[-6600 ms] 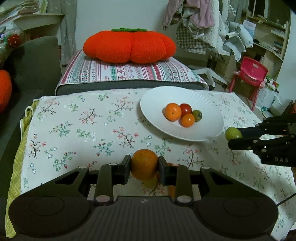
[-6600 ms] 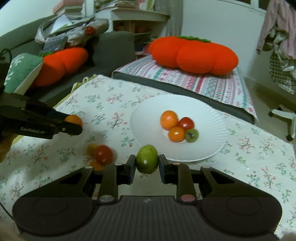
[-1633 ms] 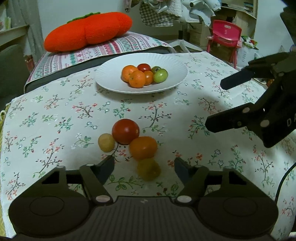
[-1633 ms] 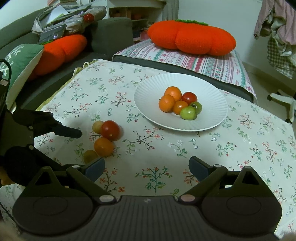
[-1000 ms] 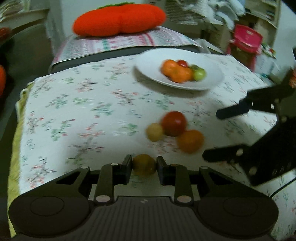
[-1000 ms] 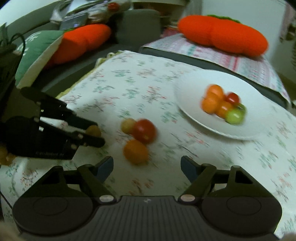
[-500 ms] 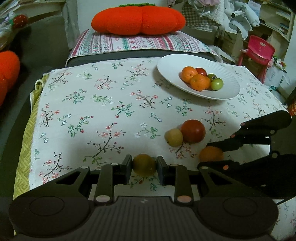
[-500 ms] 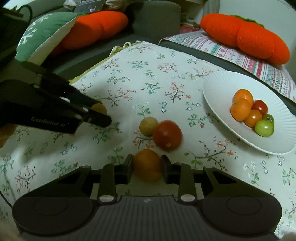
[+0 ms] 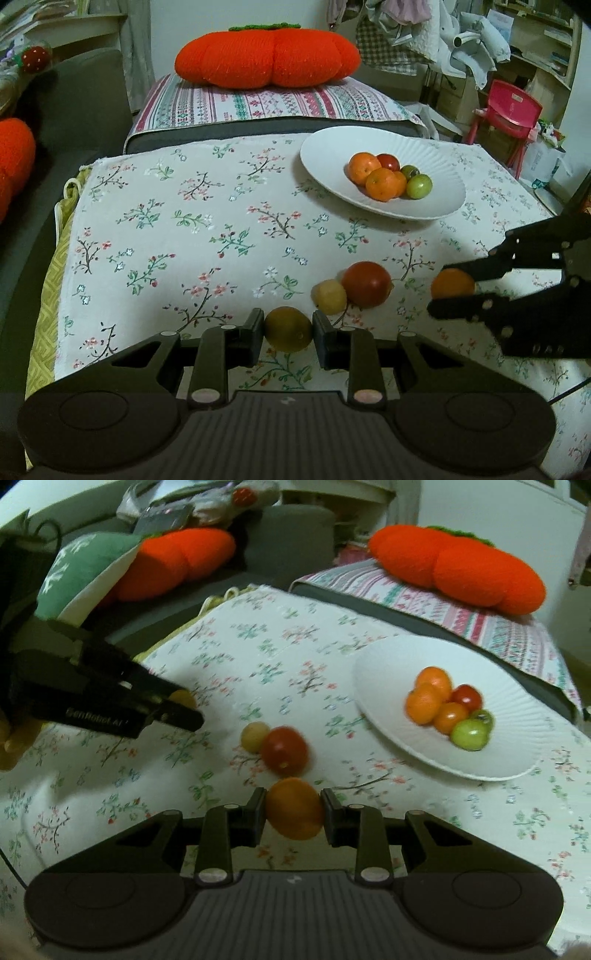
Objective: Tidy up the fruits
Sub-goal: 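Carry the brown fruit and orange onto the white plate and open both tools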
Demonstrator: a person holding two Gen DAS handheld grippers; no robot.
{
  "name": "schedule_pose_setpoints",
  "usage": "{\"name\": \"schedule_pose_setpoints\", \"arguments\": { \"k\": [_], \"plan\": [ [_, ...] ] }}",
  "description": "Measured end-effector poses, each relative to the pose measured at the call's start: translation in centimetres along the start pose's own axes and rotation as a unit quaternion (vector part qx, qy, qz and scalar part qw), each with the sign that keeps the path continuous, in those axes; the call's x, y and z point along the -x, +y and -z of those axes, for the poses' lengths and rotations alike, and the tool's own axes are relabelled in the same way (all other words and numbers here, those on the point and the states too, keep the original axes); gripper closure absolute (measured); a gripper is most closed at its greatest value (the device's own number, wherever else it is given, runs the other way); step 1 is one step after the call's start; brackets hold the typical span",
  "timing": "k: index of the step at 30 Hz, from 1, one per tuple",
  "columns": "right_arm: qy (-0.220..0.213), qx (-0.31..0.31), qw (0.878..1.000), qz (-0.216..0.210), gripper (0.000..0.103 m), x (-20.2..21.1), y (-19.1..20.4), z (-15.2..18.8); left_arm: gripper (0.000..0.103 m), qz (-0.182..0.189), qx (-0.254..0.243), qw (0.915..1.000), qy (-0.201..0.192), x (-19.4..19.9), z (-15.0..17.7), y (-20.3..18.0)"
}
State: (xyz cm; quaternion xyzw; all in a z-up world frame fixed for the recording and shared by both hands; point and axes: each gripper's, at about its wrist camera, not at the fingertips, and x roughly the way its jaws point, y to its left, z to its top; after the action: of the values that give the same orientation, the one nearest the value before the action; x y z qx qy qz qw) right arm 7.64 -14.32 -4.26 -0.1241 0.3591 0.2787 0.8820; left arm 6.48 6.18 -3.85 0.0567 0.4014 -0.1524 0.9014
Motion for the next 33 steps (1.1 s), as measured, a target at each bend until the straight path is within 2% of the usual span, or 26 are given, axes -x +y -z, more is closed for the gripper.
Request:
{"name": "schedule_pose_setpoints", "arguments": {
  "k": [22, 33],
  "plan": [
    [-0.059, -0.058, 0.996, 0.036, 0.075, 3.6, -4.9, -1.7, 0.100, 0.020, 0.006, 0.9988, -0.045, 0.6, -3.2, -1.6],
    [-0.067, -0.089, 0.992, 0.067, 0.075, 3.8, -7.7, -1.6, 0.100, 0.042, 0.005, 0.9971, -0.063, -1.9, -6.3, -4.5]
  ]
}}
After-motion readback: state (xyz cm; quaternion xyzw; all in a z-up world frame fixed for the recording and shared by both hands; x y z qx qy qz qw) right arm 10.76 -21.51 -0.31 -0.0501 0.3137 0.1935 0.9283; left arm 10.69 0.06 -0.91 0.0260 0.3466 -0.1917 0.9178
